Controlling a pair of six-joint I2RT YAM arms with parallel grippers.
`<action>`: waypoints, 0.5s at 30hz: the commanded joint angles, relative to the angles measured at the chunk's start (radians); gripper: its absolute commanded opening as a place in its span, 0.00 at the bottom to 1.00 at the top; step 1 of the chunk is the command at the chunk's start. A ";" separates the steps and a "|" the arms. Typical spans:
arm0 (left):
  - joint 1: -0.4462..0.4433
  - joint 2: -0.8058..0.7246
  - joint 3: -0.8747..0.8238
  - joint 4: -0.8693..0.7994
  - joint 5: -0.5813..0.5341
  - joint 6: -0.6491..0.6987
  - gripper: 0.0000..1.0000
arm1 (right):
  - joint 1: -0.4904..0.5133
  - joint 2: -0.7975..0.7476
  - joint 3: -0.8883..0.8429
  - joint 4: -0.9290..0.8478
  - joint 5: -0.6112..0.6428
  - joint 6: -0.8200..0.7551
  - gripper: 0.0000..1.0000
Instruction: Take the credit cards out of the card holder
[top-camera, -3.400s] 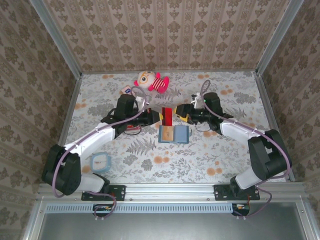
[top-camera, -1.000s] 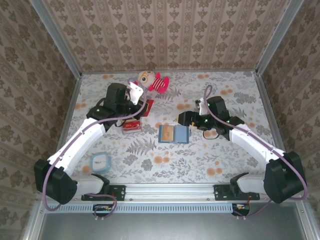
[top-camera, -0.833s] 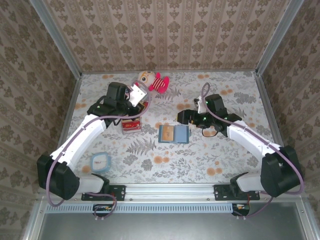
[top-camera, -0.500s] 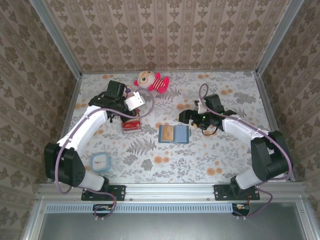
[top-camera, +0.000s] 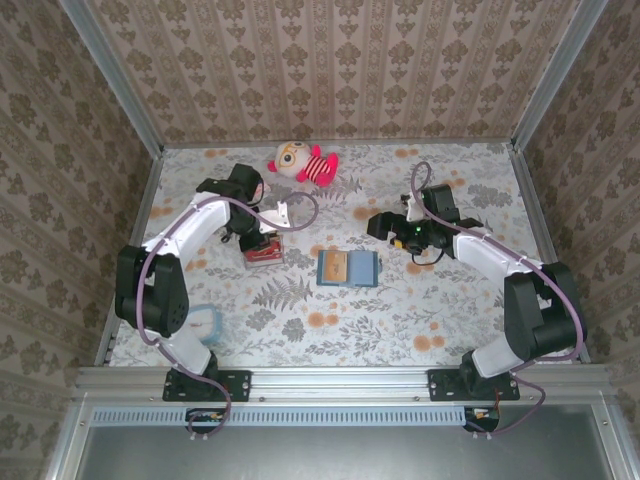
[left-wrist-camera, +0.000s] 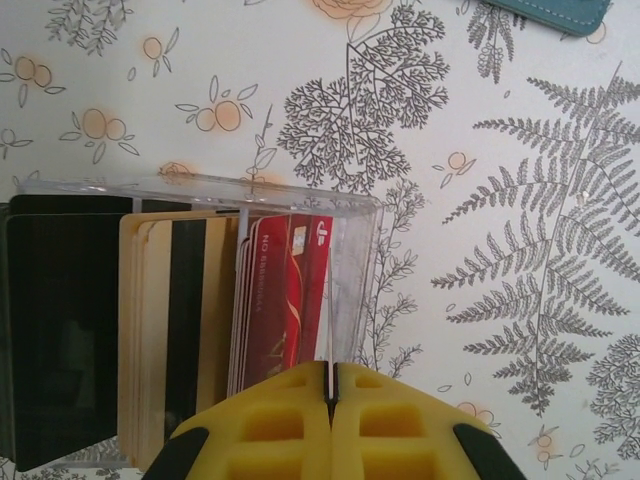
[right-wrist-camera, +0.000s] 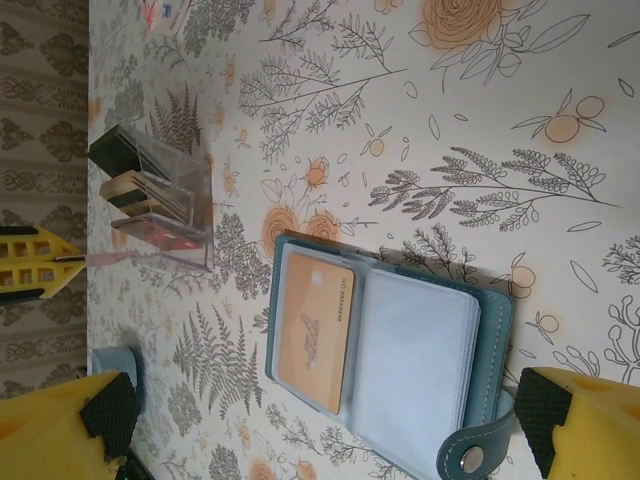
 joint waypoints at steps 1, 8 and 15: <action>-0.011 0.016 0.037 -0.042 0.002 0.037 0.00 | -0.007 0.010 0.006 0.018 -0.028 0.004 1.00; -0.019 0.058 0.069 -0.045 -0.039 0.063 0.00 | -0.013 0.011 -0.003 0.030 -0.033 0.013 1.00; -0.022 0.123 0.106 -0.066 -0.082 0.092 0.00 | -0.019 0.009 -0.011 0.031 -0.039 0.012 1.00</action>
